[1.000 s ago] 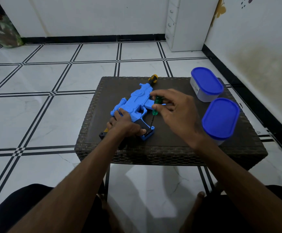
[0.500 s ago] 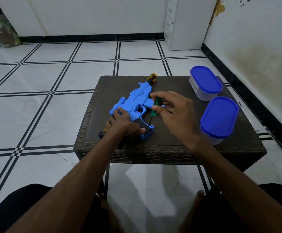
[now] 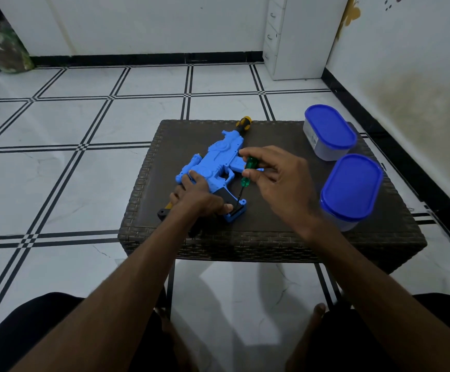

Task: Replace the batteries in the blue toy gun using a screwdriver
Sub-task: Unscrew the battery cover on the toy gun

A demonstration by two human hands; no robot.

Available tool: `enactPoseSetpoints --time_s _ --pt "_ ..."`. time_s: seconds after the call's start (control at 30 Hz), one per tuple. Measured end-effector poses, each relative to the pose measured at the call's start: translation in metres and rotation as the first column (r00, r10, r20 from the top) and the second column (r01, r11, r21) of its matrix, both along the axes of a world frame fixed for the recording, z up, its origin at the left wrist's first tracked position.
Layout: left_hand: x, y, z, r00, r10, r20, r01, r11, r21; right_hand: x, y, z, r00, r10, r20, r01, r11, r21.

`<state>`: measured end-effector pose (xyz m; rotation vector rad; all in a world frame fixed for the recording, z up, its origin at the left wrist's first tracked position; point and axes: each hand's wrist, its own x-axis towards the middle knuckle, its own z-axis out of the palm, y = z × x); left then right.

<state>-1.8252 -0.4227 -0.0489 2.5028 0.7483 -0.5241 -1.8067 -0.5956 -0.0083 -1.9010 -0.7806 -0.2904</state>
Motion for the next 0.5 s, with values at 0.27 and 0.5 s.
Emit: enactPoseSetpoints --time_s 0.27,0.5 --pt "-0.0007 -0.0007 0.0005 1.0 0.001 0.009 -0.001 1.0 0.008 -0.0015 0.001 0.0057 0.999 0.038 0.0 -0.038 0.998 -0.055" --pt "-0.0009 -0.0009 0.0006 1.0 -0.001 0.002 0.001 1.0 0.006 -0.002 0.0012 0.0078 0.992 0.122 -0.011 -0.123 0.983 -0.135"
